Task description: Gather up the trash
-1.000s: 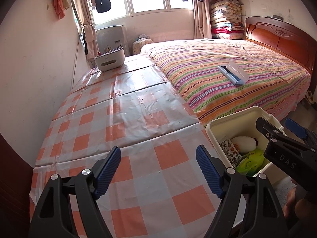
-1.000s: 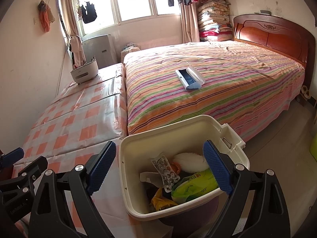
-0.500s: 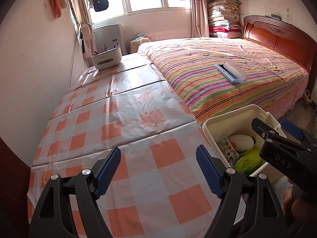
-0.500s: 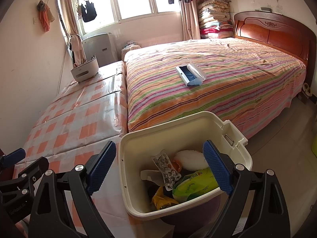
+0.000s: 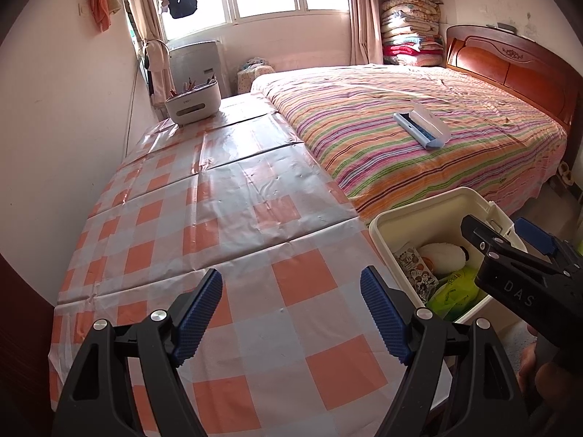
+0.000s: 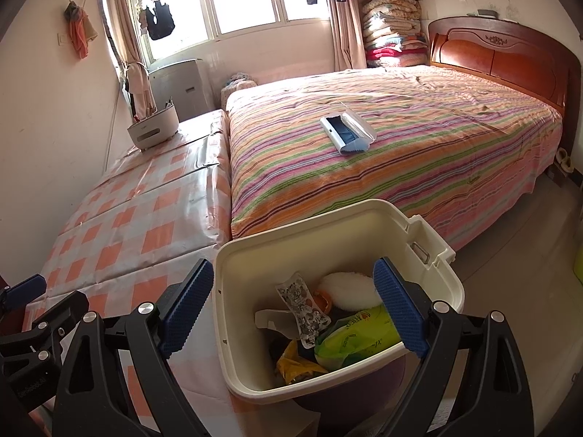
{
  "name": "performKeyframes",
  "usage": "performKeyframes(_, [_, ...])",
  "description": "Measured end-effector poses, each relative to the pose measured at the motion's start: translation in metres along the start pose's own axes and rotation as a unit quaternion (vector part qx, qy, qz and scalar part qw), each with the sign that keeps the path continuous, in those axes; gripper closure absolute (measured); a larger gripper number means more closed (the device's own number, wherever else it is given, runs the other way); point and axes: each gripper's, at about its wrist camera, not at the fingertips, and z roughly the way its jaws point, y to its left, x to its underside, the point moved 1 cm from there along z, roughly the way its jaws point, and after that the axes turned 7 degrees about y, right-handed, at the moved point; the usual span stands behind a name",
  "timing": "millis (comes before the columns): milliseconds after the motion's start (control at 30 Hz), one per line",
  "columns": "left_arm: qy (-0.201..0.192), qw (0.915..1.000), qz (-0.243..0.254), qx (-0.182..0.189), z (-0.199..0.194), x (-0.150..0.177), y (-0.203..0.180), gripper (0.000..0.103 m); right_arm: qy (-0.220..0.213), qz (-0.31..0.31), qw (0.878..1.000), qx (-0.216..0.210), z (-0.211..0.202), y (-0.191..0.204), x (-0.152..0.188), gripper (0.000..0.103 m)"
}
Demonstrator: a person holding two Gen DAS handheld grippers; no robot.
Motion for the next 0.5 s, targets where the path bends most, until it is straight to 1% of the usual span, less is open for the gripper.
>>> performKeyframes(500, [0.003,1.0000,0.001,0.001,0.0026,0.0010,-0.0016,0.027,0.006,0.001,1.000,-0.001,0.0048,-0.0006,0.0019,0.015])
